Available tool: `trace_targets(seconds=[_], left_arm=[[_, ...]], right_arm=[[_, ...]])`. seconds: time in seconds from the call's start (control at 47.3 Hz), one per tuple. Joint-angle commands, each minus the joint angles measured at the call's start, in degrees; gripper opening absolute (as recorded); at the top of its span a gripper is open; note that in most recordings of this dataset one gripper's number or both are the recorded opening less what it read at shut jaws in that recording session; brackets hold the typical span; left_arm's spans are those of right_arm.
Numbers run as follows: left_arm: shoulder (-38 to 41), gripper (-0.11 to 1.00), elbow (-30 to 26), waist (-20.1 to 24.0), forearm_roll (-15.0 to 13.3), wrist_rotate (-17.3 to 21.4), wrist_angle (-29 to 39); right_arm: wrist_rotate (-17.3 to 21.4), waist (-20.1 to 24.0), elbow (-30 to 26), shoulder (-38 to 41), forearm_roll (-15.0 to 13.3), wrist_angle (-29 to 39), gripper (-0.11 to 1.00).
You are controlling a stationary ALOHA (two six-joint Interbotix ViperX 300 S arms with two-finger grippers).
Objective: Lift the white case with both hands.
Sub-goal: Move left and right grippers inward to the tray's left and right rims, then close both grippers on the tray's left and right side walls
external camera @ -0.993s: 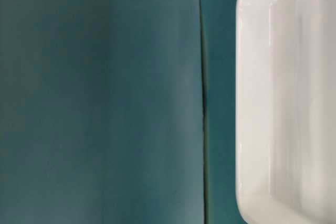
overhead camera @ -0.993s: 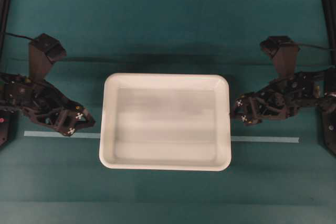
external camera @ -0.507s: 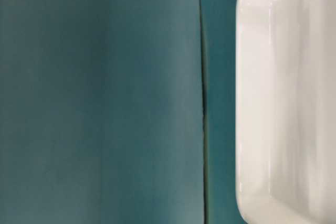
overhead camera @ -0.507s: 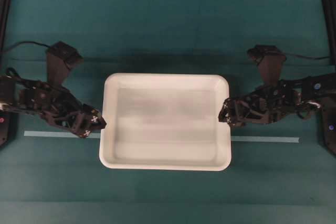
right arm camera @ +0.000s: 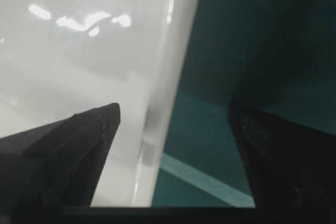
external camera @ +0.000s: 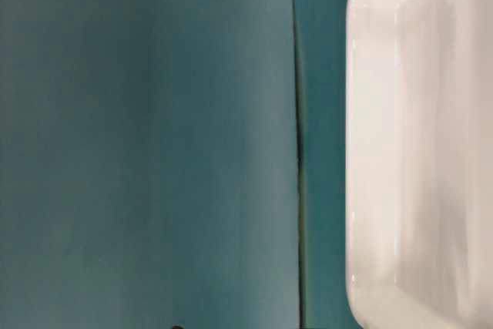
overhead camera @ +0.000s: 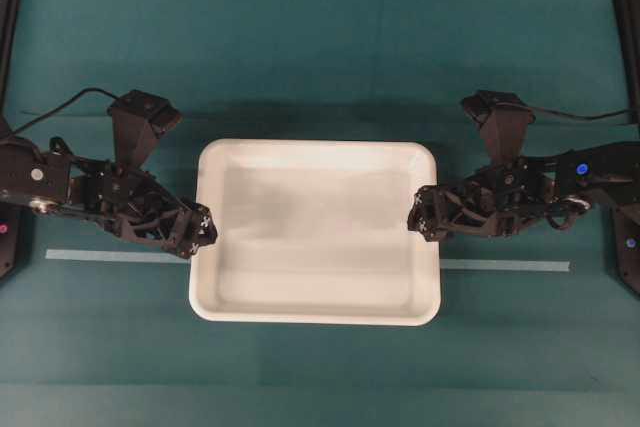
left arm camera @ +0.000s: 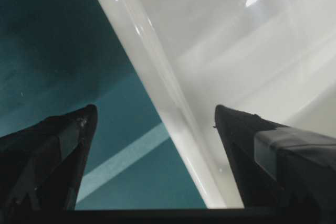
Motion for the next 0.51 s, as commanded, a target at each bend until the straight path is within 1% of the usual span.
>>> trace_targets(seconds=[0.0,0.085,0.211,0.38,0.486], left_arm=[[0.3,0.96,-0.4,0.9,0.2,-1.4,-0.6],[0.3,0.96,-0.5,1.3,0.2,-2.6,-0.9],[0.2,0.96,-0.4,1.2,0.2,-3.0,-1.0],[0.3,0.95,-0.7,1.2,0.2,-3.3,-1.1],[0.3,0.92,-0.7,1.2,0.2,-4.7,-1.5]], right_arm=[[0.8,-0.1,-0.5,1.5,0.0,-0.7,0.93],[2.3,-0.1,-0.6,2.5,-0.1,-0.9,0.93],[4.1,-0.1,-0.8,3.5,-0.1,-1.6,0.92],[4.8,-0.1,-0.8,3.6,-0.1,-1.8,0.91],[4.9,-0.2,-0.9,3.6,0.0,-1.9,0.89]])
